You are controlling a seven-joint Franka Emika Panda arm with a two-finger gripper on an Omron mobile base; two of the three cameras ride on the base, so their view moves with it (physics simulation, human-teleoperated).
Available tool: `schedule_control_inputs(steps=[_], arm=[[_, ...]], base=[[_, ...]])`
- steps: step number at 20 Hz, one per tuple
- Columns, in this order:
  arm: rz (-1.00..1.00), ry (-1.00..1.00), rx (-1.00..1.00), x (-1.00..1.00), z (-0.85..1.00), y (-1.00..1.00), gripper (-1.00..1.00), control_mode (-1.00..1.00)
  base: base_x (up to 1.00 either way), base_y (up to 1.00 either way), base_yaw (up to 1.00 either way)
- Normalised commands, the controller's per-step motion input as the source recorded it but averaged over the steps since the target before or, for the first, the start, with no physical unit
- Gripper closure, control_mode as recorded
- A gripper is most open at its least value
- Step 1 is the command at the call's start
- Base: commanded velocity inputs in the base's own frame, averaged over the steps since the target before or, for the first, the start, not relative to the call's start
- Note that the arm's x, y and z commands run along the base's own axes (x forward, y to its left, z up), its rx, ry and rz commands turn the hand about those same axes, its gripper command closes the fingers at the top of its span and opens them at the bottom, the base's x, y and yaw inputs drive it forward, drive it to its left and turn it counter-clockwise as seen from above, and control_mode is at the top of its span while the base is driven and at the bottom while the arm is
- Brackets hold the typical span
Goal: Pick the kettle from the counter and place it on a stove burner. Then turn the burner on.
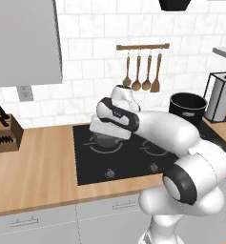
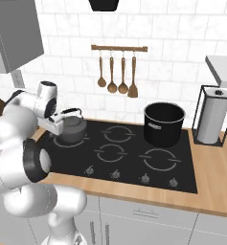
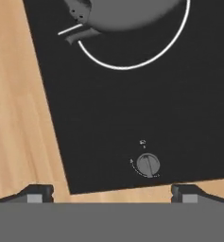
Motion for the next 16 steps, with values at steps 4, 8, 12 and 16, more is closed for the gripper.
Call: schedule_control_inputs(steps=[4,8,12,16], arm=[[0.13,0.15,-0.25,0.18,-1.00,0.08,-1.00,-1.00],[0.14,0.10,-0.08,-0.05,-1.00,-0.22,-1.00,-1.00],[0.07,-0.06,0.01,-0.50,-0.55,-0.21,-1.00,-1.00],[0.01,-0.09,0.00,-0.20,-0.09,-0.05,-1.00,-1.00]], base=[[0.00,0.00,0.00],[0.00,0.00,0.00],[0.00,0.00,0.00],[0.00,0.00,0.00]])
